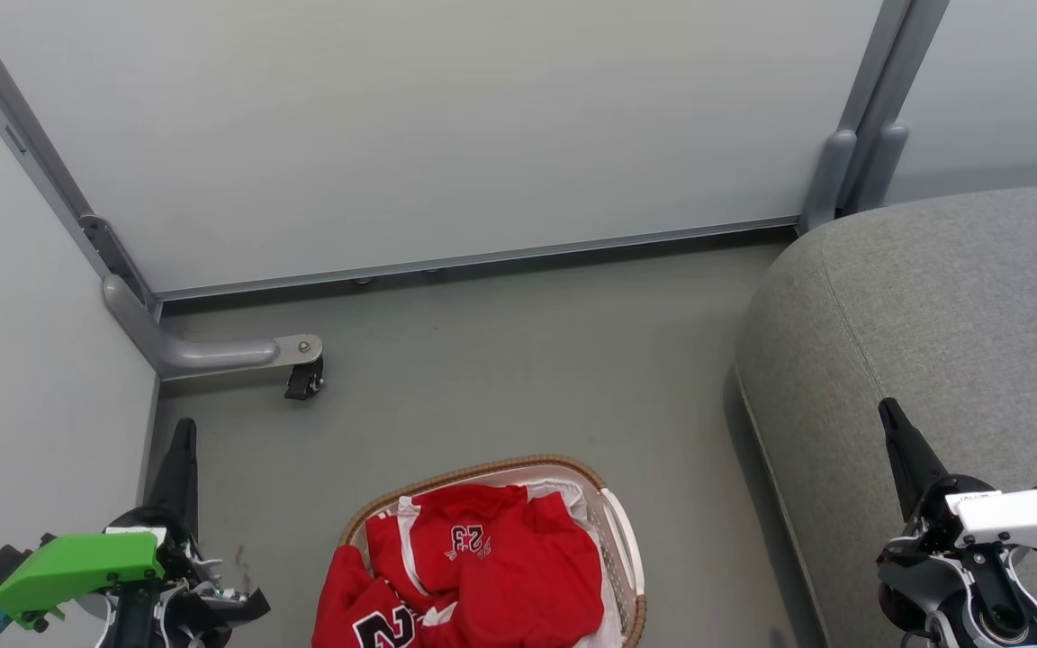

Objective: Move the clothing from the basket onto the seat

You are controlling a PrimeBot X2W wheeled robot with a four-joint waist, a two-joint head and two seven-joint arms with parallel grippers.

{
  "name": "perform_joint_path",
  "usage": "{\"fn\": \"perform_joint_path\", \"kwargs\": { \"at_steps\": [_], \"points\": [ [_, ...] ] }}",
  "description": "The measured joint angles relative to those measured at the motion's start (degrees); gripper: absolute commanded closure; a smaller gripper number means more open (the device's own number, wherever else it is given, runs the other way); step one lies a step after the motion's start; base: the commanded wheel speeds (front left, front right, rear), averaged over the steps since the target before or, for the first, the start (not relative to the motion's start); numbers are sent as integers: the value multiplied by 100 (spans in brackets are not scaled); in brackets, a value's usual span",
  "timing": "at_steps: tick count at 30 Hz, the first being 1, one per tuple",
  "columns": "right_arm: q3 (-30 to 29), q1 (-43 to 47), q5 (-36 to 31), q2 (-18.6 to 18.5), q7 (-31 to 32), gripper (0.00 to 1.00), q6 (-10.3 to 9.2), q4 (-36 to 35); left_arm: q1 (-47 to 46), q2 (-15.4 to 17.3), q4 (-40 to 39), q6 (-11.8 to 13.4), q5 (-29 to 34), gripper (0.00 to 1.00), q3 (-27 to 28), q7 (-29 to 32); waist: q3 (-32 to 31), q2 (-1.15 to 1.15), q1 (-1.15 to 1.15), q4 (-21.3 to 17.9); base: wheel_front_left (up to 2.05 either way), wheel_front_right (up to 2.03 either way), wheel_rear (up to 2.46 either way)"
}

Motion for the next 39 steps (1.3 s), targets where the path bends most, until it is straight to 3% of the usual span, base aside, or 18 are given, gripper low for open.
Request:
{"fn": "perform_joint_path", "kwargs": {
  "at_steps": [14,15,28,34,39],
  "points": [
    [0,0,0,0,0,100,0,0,0,0,0,0,0,100,0,0,0,0,0,0,0,0,0],
    [0,1,0,7,0,0,1,26,7,-5,21,0,0,0,-3,-3,0,0,0,0,0,0,0],
    [81,177,-164,101,-216,0,-1,309,257,-60,303,0,85,0,-297,-230,6,0,0,3,0,0,0],
    [44,185,-479,99,-368,0,-1,366,256,-58,290,0,504,0,-407,-378,6,0,0,9,0,0,0],
    [-40,195,-1189,96,-511,0,-1,241,253,-58,193,27,1061,0,-469,-516,8,0,0,11,0,0,0]
  ]
}}
